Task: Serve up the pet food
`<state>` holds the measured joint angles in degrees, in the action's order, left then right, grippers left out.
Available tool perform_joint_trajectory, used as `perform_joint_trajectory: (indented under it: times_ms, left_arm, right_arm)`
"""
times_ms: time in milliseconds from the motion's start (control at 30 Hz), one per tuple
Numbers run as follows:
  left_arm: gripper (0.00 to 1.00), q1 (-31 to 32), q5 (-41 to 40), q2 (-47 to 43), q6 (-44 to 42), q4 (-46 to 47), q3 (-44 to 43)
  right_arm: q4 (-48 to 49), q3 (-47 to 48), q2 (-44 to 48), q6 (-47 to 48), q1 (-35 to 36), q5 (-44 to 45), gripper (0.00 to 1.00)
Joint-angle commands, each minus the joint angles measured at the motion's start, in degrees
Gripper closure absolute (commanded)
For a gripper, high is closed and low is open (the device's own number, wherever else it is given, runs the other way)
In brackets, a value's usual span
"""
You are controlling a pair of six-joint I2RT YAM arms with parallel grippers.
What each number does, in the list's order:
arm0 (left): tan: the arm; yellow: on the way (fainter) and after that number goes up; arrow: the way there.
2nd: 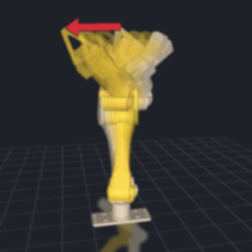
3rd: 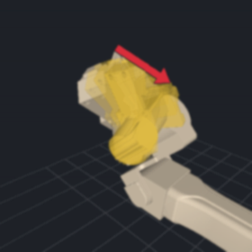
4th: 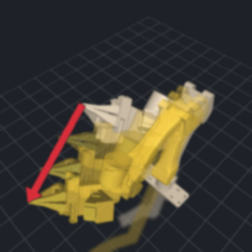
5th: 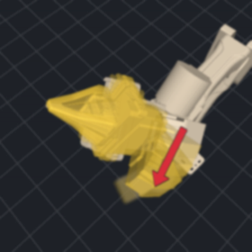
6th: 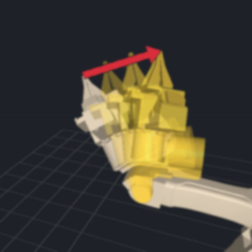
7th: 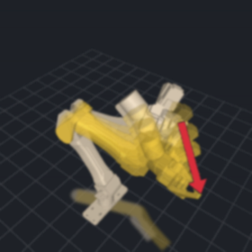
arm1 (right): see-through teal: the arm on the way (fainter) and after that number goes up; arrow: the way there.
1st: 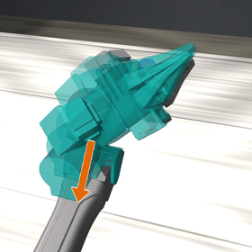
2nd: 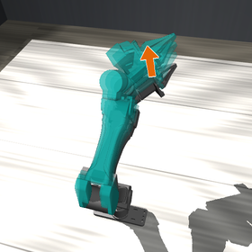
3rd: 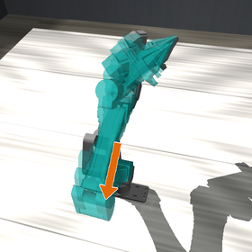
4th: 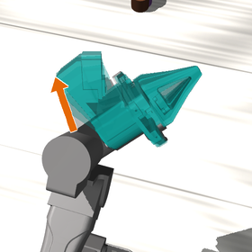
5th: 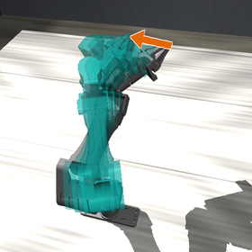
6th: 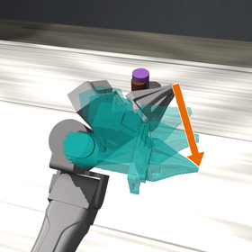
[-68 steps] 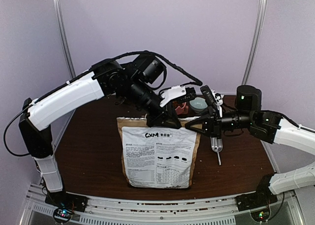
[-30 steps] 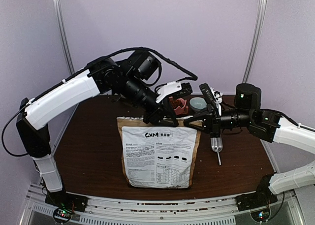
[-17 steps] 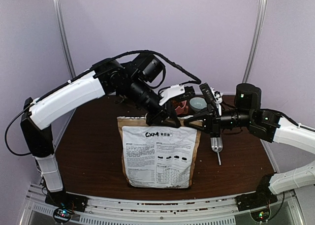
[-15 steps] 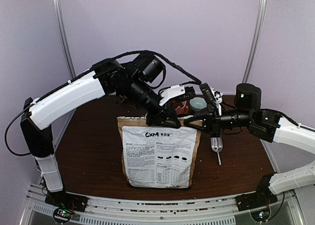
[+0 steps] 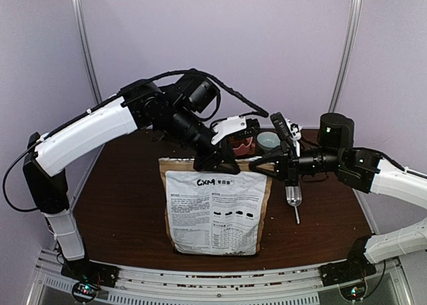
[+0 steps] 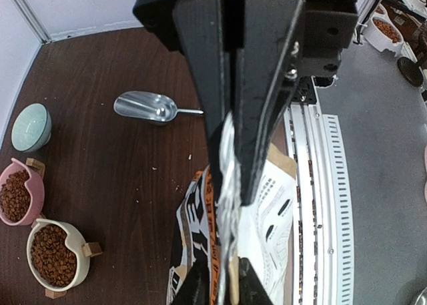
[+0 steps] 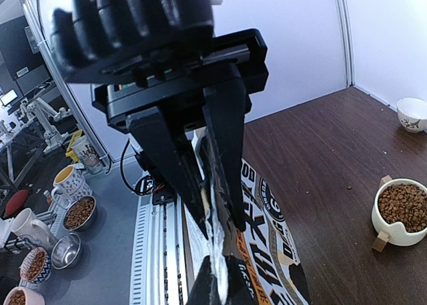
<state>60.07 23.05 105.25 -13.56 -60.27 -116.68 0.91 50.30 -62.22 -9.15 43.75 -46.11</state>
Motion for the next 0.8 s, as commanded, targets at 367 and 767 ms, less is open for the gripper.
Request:
perform_joint_trajectory:
  times_ms: [367, 767]
  left_arm:
    - [0.99, -2.0, -3.7, -5.4, -0.8, -0.6, 3.5]
    - [1.00, -2.7, -6.7, -6.7, -1.7, -2.6, 4.6]
  right_arm:
    - [0.9, 1.7, 2.1, 0.8, -0.1, 1.2, 1.00]
    - [0.0, 1.6, 3.0, 1.3, -0.5, 1.9, 1.00]
